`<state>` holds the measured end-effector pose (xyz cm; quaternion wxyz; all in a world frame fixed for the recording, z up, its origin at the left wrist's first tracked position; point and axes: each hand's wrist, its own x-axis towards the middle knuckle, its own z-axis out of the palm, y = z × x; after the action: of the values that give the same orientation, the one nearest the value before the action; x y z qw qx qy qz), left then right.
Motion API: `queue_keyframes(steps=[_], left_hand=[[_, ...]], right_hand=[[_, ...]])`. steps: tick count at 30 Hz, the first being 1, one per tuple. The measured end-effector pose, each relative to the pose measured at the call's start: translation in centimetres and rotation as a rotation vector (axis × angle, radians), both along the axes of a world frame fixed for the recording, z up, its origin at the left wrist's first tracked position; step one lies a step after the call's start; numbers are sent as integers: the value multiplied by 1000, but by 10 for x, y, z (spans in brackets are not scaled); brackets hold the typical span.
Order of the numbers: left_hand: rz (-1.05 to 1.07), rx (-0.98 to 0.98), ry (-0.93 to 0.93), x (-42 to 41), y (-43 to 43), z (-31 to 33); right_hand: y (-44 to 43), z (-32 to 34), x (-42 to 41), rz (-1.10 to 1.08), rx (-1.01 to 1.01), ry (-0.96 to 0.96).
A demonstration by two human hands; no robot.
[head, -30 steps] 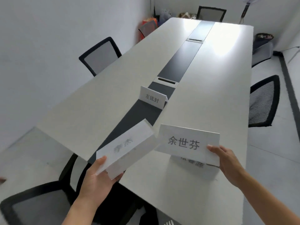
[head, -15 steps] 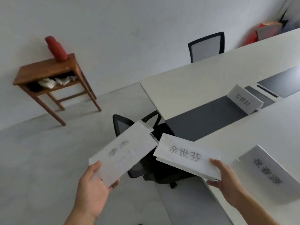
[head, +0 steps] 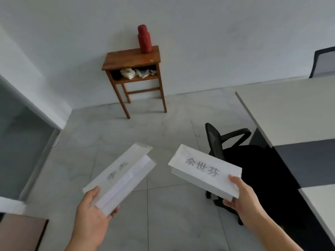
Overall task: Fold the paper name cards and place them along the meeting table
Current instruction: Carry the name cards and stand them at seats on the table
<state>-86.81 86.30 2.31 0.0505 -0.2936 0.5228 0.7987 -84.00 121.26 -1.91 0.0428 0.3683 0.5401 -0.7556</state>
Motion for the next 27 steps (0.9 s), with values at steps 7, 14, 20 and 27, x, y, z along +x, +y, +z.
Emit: queue_keyframes(steps=[7,14,20,27], left_hand=[[10,21,-70,-78,-19,-28],[-29,-34,-96,-222,-2,-37],[-109,-70,-40,-345,13,-20],[-191,-27,-85,-504,40,-37]], right_hand=[[-27,-7,-91,-13,45,-68],[-7,-27,-227,-43,20,-74],[5,-14,-354,-58,-19,-74],[30,-24,-485,-143,2,-63]])
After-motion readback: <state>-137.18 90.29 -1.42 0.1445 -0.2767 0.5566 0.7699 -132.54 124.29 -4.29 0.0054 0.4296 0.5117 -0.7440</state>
